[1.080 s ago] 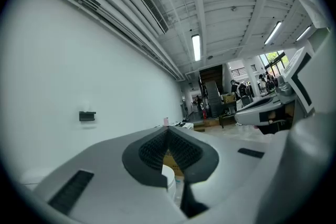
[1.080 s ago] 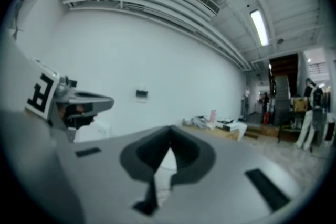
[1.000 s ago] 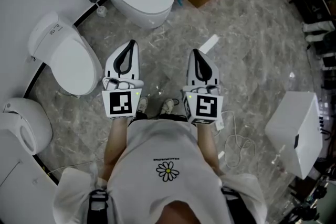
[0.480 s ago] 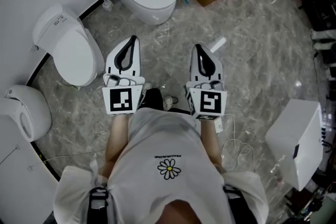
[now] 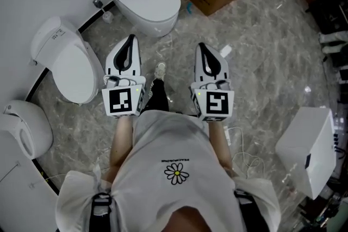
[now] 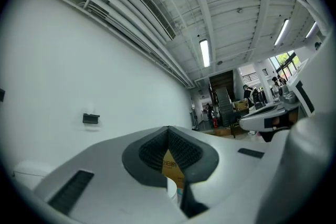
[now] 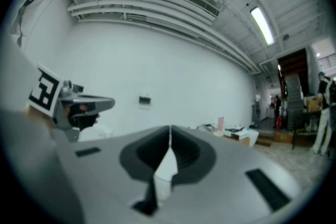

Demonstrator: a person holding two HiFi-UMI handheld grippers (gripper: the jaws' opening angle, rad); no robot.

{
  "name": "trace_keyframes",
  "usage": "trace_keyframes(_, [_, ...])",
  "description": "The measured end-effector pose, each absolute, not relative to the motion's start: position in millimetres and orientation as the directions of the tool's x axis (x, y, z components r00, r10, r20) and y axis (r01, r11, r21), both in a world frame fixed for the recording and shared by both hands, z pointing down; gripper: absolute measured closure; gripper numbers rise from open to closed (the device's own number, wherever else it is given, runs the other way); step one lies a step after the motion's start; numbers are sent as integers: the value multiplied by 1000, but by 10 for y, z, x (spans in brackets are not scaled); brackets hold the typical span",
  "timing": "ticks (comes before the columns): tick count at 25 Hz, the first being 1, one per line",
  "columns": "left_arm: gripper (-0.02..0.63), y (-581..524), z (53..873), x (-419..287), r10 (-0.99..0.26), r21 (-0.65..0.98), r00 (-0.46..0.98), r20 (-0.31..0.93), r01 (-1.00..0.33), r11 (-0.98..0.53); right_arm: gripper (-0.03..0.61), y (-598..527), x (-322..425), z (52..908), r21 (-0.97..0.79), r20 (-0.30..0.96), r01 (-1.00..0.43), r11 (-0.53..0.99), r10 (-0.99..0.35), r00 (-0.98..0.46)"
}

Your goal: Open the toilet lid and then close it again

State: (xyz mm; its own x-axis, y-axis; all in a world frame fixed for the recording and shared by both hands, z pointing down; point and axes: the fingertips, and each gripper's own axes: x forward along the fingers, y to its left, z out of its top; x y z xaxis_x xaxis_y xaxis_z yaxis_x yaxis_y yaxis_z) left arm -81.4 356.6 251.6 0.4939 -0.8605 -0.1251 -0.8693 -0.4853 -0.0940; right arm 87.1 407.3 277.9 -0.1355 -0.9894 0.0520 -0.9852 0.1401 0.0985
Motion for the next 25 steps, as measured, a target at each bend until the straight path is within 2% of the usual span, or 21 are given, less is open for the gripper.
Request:
trace_keyframes(6, [594, 2760, 2551, -651, -859, -66, 497, -126, -868, -492, 548, 3384, 1071, 2787, 116, 71, -987, 116, -992, -108])
trace_keyframes(14, [594, 1322, 2739, -504, -867, -48, 493, -70, -870, -491, 548, 2005, 1279, 2805, 121, 115, -986, 118, -988, -104])
trace_keyframes(18, [594, 677, 2571, -557, -861, 32, 482, -159, -869, -493, 548, 1279, 1289, 2815, 98, 128, -988, 119, -986, -106])
trace_keyframes(21, [594, 220, 2424, -610, -865, -12, 468, -180, -881, -474, 548, 851, 1248, 2778, 71, 123, -990, 124, -986, -115])
trace_keyframes(25, [594, -226, 2431, -607, -891, -90, 431, -139, -902, -423, 548, 460, 1276, 2713, 76, 113, -986, 149, -984, -140])
